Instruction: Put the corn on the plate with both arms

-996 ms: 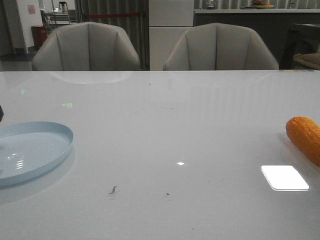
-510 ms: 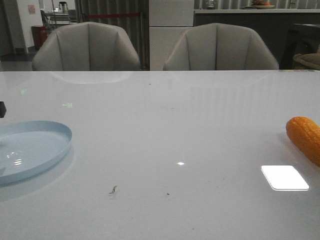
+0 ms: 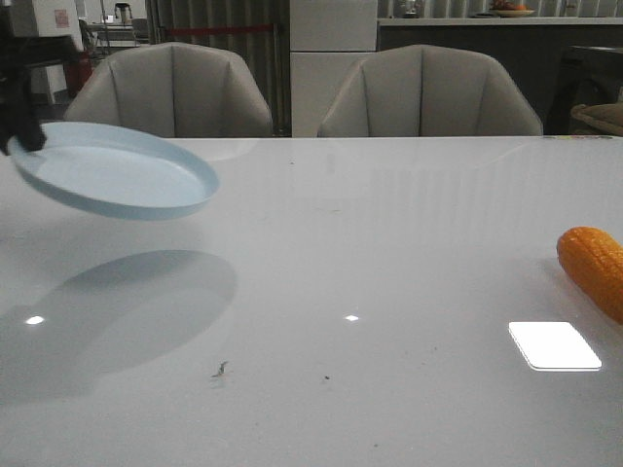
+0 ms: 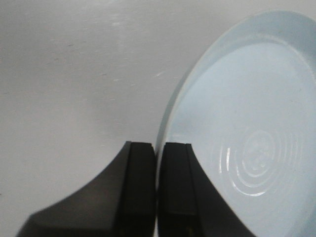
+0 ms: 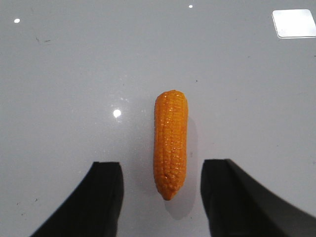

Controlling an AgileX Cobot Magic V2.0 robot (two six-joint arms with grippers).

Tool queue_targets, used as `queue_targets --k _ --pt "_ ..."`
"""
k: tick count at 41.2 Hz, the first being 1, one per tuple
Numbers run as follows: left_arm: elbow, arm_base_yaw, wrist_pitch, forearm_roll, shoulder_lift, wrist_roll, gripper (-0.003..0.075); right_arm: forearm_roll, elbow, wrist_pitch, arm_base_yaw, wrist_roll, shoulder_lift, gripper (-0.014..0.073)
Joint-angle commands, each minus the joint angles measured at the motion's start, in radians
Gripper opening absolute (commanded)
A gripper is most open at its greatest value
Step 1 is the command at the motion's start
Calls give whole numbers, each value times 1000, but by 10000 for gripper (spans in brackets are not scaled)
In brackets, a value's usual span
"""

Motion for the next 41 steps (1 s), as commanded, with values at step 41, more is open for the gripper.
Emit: queue_targets --k 41 --pt "-57 -402 -97 -43 186 86 382 4 -34 -21 -7 -3 -5 468"
